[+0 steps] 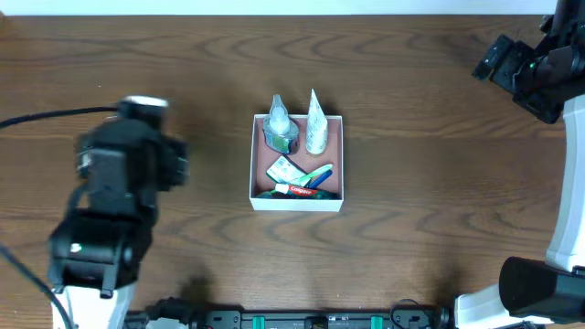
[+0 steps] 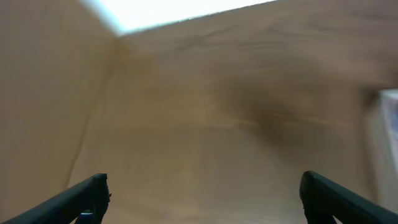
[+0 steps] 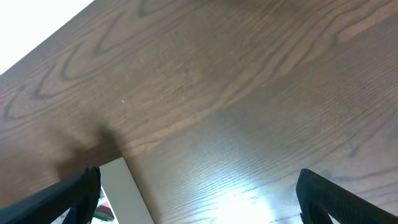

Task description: Pack container

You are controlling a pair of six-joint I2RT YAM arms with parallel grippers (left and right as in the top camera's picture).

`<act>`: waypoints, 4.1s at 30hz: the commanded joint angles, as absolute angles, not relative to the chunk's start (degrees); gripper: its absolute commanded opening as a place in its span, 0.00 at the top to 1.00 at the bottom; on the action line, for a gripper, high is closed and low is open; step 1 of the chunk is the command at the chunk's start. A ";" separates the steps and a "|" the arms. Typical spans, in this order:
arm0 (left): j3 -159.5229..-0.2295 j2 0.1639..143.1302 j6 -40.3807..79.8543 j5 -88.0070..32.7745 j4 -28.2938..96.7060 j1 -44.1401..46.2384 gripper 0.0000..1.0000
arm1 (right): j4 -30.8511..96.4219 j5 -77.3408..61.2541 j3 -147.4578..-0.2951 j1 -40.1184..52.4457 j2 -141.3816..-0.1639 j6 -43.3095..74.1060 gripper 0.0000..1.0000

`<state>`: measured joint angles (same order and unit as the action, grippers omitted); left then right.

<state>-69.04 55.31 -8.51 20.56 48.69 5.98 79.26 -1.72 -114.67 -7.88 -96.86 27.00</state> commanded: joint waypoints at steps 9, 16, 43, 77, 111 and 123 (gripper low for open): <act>-69.93 59.13 5.45 14.76 49.45 -6.72 0.02 | 79.31 -1.93 -114.52 -8.23 -96.77 27.81 0.01; -69.89 61.49 5.45 14.74 49.50 -6.72 0.02 | 79.31 -1.93 -114.52 -8.23 -96.77 27.81 0.01; -69.87 64.40 5.45 14.74 49.47 -6.72 0.02 | 42.81 11.44 -71.46 2.98 -56.90 3.75 0.01; -69.87 64.40 5.45 14.74 49.47 -6.72 0.02 | 29.58 7.03 -8.93 1.41 -4.43 4.21 0.01; -53.17 54.37 5.43 25.41 48.60 -7.33 0.02 | 29.56 7.05 -8.14 1.45 -4.12 4.21 0.01; -41.34 31.35 5.50 24.25 42.13 -3.95 0.02 | 29.56 7.05 -8.14 1.45 -4.12 4.21 0.01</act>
<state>-41.69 35.20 4.73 26.06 42.57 -5.85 29.58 7.22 -8.29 1.93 -4.47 4.93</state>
